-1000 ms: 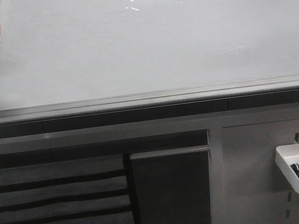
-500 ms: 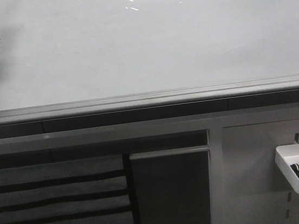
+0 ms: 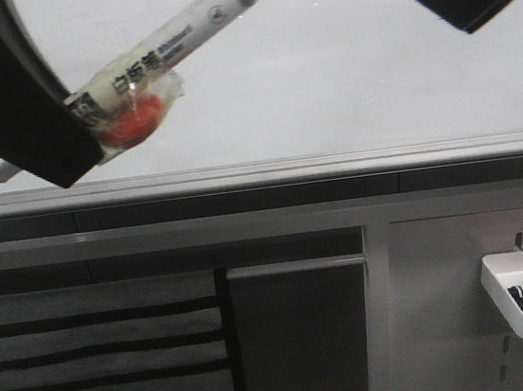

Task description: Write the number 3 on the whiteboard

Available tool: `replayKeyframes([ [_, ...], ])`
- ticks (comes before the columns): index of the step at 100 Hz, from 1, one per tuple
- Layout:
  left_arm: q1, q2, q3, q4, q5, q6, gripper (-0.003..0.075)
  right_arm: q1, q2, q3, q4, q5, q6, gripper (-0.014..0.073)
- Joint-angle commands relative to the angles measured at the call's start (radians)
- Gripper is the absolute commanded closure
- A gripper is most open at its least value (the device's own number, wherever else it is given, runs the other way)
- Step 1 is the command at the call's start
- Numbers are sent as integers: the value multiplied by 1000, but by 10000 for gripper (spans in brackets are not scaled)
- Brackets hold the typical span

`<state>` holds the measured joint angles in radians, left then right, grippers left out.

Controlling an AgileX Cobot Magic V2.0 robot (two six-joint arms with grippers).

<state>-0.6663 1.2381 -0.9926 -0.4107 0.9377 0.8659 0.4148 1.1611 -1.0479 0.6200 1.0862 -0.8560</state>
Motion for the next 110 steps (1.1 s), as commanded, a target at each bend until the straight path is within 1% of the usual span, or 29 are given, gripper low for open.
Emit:
replayKeyframes([
  [1, -42, -29, -35, -61, -31, 55, 741, 52, 28, -72, 70, 1, -86, 195],
  [11, -73, -29, -35, -61, -49, 55, 741, 110, 60, -106, 84, -1, -157, 195],
  [31, -82, -29, -35, -61, -83, 55, 741, 212, 91, -107, 85, -68, -339, 195],
  [39, -82, -29, -35, -61, -83, 55, 741, 236, 100, -107, 85, -111, -350, 195],
  [55, -82, -29, -35, -61, -83, 55, 741, 239, 122, -107, 85, -146, -350, 202],
  [76, -82, -29, -35, -61, -85, 55, 741, 239, 122, -107, 90, -165, -350, 345],
  [86, -82, -29, -35, -61, -85, 55, 741, 239, 122, -107, 90, -161, -350, 391],
  [103, -82, -29, -35, -61, -85, 55, 741, 239, 122, -107, 90, -145, -350, 520],
  [110, -82, -29, -35, -61, -87, 55, 737, 239, 122, -107, 90, -141, -350, 546],
])
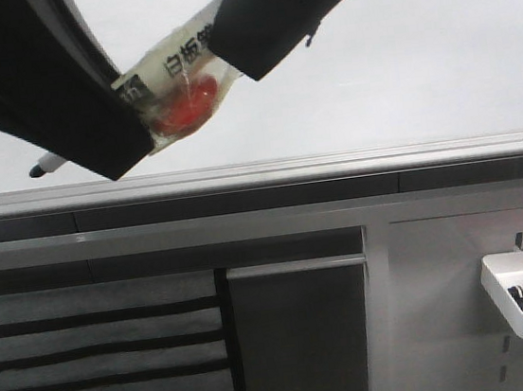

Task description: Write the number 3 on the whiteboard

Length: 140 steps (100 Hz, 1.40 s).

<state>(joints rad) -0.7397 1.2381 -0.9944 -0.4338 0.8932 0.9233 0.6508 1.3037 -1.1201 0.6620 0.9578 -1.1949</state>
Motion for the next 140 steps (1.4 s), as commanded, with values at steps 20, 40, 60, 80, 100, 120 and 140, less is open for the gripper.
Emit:
replayKeyframes([
  [20, -8, -29, -33, -38, -55, -2, 431, 3, -20, -34, 48, -8, -11, 552],
  [40, 22, -51, -33, -35, -92, -22, 225, 1, -56, -34, -43, -39, 73, 552],
  [60, 147, -164, -33, -35, -116, -65, 226, -1, -155, -34, -250, -68, 317, 552],
  [80, 289, -270, 2, -37, -158, -164, 226, -129, -235, -1, -341, -97, 591, 552],
  [100, 384, -379, 161, -61, -293, -250, 226, -298, -308, 166, -293, -235, 745, 552],
  [120, 387, -419, 248, -85, -401, -250, 226, -303, -337, 255, -275, -377, 745, 552],
  [140, 387, -419, 248, -85, -405, -250, 226, -303, -330, 252, -265, -445, 745, 552],
])
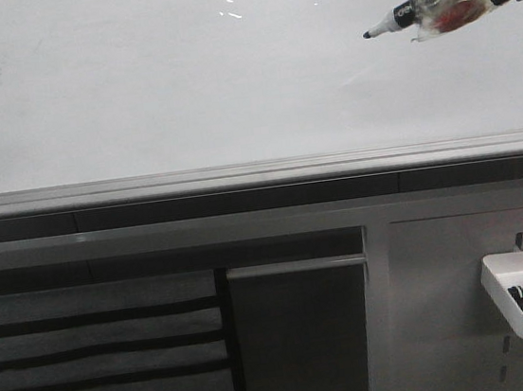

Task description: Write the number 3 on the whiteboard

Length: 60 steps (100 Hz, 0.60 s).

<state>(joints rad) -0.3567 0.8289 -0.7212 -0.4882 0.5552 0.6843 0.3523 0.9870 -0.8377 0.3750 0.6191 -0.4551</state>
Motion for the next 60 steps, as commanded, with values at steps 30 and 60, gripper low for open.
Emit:
replayKeyframes([
  [30, 4, -10, -25, -31, -67, -11, 226, -5, 225, -402, 22, 175, 5, 552],
  [60, 4, -10, -25, -31, -67, -11, 226, 54, 479, -701, -4, 267, 1, 552],
])
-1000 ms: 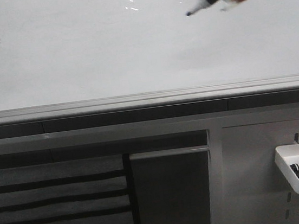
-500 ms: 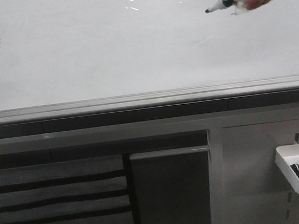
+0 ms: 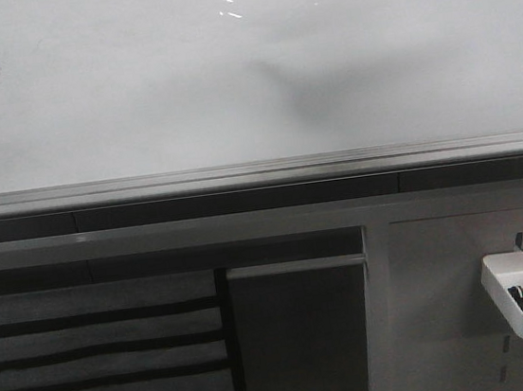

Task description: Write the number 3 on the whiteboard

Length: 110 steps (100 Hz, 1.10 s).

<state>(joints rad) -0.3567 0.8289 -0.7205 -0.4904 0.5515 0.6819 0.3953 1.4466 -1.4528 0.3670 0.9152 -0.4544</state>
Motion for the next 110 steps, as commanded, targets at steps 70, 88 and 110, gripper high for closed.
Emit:
replayKeyframes([
  [70, 4, -10, -26, -29, -63, -8, 226, -13, 132, -68, -58, -36, 49, 552],
  [88, 4, -10, -26, -29, -66, -8, 226, 25, 149, -52, -61, -112, 50, 552],
  [110, 4, -10, -26, -29, -66, -8, 226, -27, 92, 28, -47, -8, 44, 552],
])
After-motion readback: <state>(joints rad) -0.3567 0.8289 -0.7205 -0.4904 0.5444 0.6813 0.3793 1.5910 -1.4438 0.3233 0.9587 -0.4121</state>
